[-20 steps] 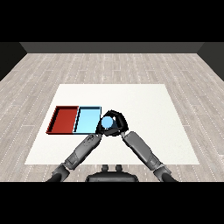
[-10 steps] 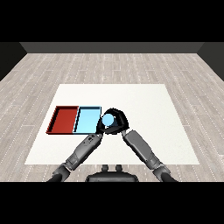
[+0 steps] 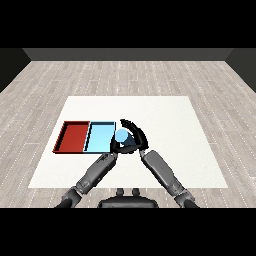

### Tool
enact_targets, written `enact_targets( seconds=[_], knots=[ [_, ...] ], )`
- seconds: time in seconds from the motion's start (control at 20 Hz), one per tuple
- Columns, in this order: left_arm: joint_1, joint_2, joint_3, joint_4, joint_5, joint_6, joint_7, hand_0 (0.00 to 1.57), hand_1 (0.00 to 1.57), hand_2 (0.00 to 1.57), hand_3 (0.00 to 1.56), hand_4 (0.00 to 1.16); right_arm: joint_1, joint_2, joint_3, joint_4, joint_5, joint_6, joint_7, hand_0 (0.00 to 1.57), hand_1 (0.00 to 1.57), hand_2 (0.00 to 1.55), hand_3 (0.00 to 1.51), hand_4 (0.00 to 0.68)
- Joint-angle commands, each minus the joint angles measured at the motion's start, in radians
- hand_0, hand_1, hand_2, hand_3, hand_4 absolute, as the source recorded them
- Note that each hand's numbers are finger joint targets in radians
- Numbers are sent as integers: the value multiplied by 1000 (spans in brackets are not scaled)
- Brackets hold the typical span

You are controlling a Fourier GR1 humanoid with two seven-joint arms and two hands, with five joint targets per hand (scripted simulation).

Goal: Pick the blue can and put it in the blue box

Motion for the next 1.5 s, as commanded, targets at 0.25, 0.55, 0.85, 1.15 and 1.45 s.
enact_targets(
  seconds=[0.25,0.55,0.85,1.15,1.45],
  knots=[
    [-62,-10,51,42,-77,42,-14,1571,1571,1571,1477,1143,47,-12,-107,-100,12,18,10,0,0,0,0,0],
    [0,-10,78,47,-98,18,-57,1571,1571,1571,1479,1139,189,-67,-137,-310,-69,138,26,0,0,0,0,0],
    [-66,82,201,152,-123,-4,-65,1571,1571,1568,1468,1138,204,-144,-276,-351,-124,193,18,0,0,0,0,0],
    [-117,198,271,211,-141,10,78,1534,1534,1545,1479,1131,342,-155,-311,-380,-98,192,-88,0,0,0,0,0],
    [-213,258,323,498,-170,-51,115,1571,1571,1553,1474,1075,361,-139,-320,-389,-130,215,-81,0,0,0,0,0]
  ],
)
